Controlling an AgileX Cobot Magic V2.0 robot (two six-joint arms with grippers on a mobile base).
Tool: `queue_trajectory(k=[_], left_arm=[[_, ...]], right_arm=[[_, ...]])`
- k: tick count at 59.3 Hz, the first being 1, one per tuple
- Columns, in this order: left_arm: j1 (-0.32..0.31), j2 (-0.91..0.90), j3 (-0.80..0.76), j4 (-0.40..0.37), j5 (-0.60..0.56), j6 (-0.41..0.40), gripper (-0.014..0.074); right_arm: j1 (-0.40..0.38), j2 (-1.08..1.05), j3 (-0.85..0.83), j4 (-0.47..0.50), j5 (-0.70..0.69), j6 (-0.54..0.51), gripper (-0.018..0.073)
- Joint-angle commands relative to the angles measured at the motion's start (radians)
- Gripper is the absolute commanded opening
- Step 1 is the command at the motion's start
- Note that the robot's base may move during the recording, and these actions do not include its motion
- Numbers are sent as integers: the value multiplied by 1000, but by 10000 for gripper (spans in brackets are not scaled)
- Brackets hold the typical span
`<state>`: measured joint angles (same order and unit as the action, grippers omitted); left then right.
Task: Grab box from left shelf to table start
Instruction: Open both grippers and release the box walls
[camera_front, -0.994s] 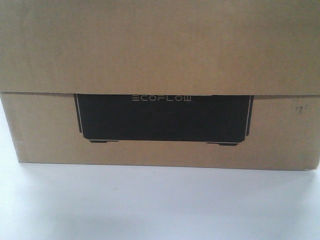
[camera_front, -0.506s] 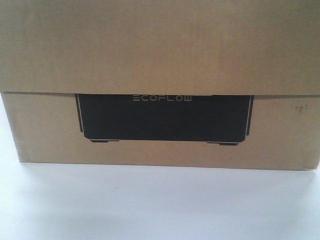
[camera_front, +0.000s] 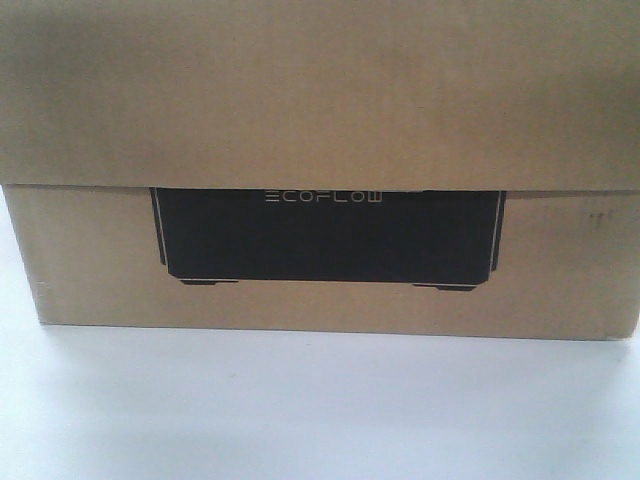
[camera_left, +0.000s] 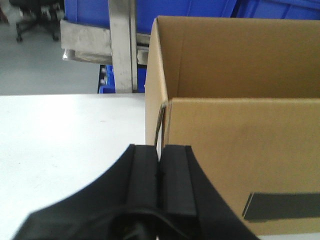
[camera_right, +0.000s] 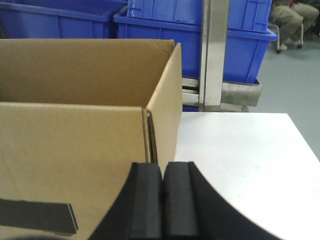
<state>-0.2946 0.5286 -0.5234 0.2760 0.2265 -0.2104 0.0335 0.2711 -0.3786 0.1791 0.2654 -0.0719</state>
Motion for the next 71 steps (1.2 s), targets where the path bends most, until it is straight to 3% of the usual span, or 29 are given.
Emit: queue_trajectory(k=[1, 12, 22, 54, 64, 71], left_arm=[[0, -104, 64, 20, -101, -5, -78], [0, -334, 167, 20, 21, -5, -78], [0, -445, 169, 36, 74, -5, -78], [0, -463, 169, 34, 74, -5, -78], [0, -463, 169, 34, 74, -5, -78], [0, -463, 169, 34, 74, -5, -78]], right_arm=[[-3, -104, 34, 1, -68, -11, 53], [-3, -287, 67, 1, 48, -11, 53], [-3, -272, 70, 1, 74, -11, 53], [-4, -273, 88, 1, 78, -11, 53], [-4, -286, 204, -118, -100, -6, 53], [-4, -286, 285, -129, -250, 5, 53]])
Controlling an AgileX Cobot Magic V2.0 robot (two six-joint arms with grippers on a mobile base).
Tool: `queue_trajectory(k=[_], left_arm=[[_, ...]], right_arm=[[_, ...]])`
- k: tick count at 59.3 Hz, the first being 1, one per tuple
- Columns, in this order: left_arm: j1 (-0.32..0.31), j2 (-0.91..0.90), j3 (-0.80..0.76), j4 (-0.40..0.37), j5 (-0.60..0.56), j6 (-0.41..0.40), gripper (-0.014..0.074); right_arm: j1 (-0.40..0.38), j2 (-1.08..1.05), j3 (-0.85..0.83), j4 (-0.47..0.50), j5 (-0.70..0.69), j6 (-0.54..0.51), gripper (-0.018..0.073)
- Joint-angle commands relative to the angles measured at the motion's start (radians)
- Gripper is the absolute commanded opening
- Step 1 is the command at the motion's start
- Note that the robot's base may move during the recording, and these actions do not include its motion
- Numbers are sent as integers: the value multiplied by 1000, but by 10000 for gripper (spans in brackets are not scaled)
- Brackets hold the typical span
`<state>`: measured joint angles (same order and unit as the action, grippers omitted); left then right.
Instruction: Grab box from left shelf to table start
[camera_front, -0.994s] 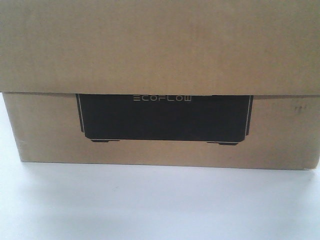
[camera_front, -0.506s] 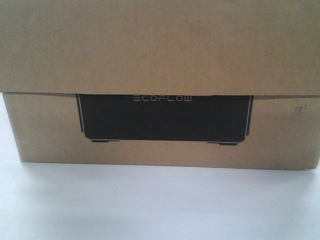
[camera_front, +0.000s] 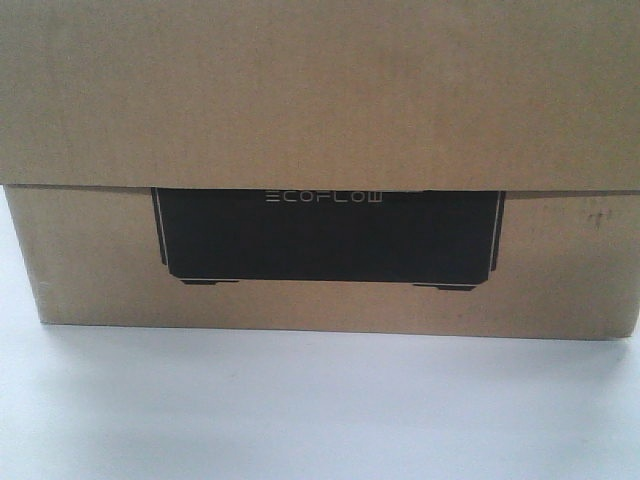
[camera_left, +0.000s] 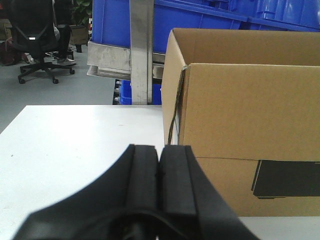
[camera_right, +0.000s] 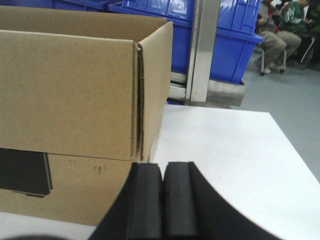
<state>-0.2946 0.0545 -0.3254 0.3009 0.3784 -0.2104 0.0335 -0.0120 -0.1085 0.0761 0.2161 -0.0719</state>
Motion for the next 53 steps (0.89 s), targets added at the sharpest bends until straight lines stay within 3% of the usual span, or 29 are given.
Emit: queue_trajectory(k=[1, 11, 53], left_arm=[[0, 11, -29, 9, -78, -5, -78], [0, 11, -29, 9, -78, -5, -78], [0, 11, -29, 9, -78, -5, -78]], right_arm=[[-4, -3, 29, -26, -216, 13, 53], [-4, -3, 134, -28, -339, 94, 53], [-4, -3, 136, -37, -312, 98, 53]])
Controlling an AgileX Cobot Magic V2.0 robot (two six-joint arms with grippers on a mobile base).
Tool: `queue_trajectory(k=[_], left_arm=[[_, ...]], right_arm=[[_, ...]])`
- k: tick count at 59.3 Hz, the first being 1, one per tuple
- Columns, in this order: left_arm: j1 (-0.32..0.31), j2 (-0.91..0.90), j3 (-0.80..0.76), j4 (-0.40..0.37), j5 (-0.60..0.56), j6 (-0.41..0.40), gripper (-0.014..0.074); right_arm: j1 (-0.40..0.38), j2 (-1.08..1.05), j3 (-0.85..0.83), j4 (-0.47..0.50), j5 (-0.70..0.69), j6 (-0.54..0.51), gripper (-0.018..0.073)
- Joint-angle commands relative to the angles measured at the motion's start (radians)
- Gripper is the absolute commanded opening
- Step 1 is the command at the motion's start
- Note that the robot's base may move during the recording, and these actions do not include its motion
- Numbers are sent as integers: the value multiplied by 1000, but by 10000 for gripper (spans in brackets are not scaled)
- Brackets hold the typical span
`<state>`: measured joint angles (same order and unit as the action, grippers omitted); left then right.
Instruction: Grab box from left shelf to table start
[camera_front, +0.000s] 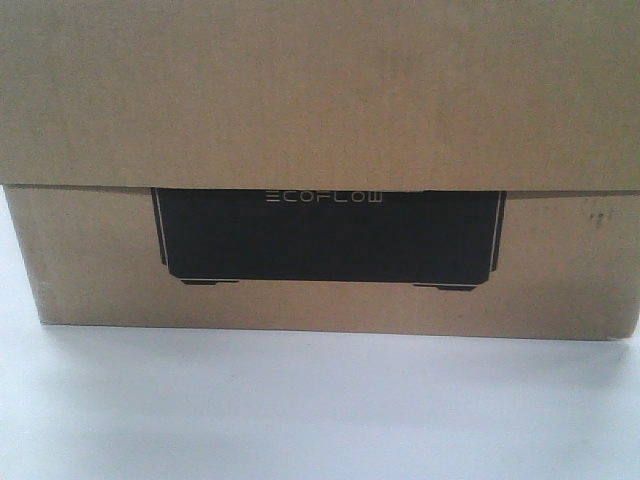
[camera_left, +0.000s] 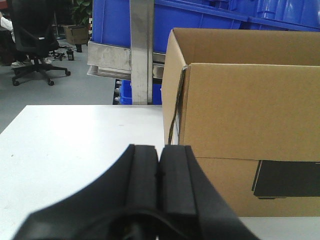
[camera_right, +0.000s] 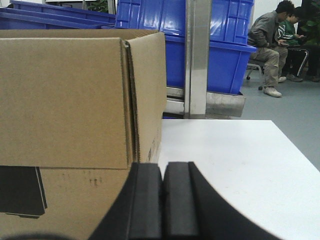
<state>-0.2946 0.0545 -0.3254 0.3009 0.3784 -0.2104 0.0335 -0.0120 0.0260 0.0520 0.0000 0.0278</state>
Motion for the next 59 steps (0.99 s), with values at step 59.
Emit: queue_trajectory(k=[59], left_arm=[[235, -80, 360, -358, -470, 342, -78]], right_arm=[[-4, -3, 2, -13, -96, -1, 53]])
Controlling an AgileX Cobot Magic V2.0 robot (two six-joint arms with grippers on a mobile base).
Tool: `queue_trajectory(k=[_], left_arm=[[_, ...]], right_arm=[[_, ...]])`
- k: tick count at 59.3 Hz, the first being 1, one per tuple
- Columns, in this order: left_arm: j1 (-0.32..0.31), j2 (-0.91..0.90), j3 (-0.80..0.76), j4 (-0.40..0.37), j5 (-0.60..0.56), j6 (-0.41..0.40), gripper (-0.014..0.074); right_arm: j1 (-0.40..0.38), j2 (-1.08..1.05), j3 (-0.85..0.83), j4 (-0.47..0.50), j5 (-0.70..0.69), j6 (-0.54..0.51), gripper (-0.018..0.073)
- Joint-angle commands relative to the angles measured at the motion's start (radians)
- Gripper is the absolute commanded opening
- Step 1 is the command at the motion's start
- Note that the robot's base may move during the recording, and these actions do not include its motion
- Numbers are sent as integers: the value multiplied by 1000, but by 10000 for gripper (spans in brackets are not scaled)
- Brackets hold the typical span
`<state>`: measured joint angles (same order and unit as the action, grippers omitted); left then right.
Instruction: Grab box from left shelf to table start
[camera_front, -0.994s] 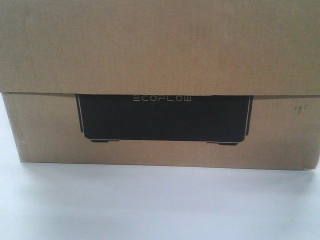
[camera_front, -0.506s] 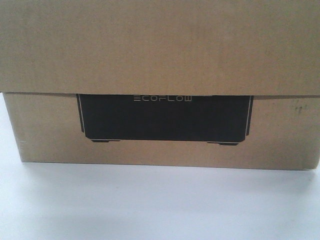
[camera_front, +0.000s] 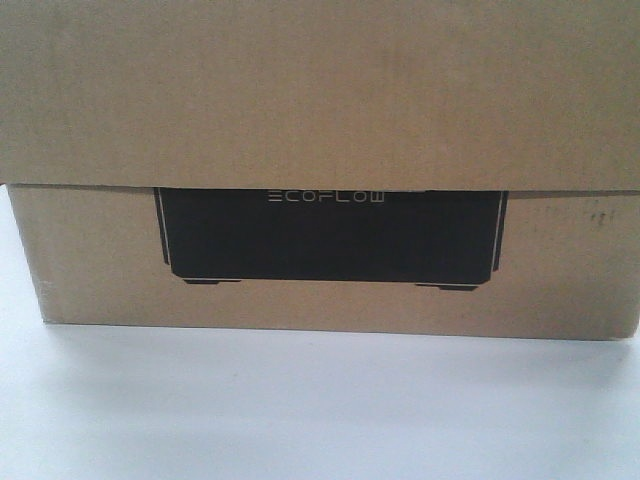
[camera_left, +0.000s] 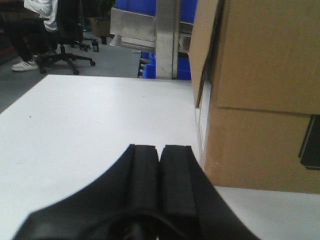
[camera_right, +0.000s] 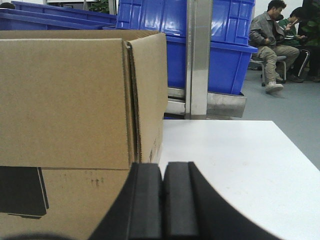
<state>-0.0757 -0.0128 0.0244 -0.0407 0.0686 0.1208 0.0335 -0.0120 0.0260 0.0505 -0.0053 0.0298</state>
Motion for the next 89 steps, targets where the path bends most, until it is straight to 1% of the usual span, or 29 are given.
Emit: queue_trajectory(k=[1, 4, 8, 11, 66, 76, 89], left_arm=[[16, -13, 15, -17, -163, 9, -78], [17, -13, 22, -2, -165, 0, -78], [12, -13, 26, 41, -180, -25, -78], [10, -13, 31, 49, -195, -25, -78], [9, -13, 31, 56, -201, -25, -78], [-13, -13, 31, 60, -201, -25, -78], [-13, -13, 31, 60, -201, -25, -78]], right_arm=[[-4, -3, 2, -12, -91, -3, 53], [-4, -3, 2, -12, -91, -3, 53], [-4, -3, 2, -12, -91, -3, 53], [-4, -3, 2, -12, -91, -3, 53], [-4, -3, 2, -12, -91, -3, 53], [-4, -3, 2, -12, -91, -3, 53], [-4, -3, 2, -12, -91, -3, 53]])
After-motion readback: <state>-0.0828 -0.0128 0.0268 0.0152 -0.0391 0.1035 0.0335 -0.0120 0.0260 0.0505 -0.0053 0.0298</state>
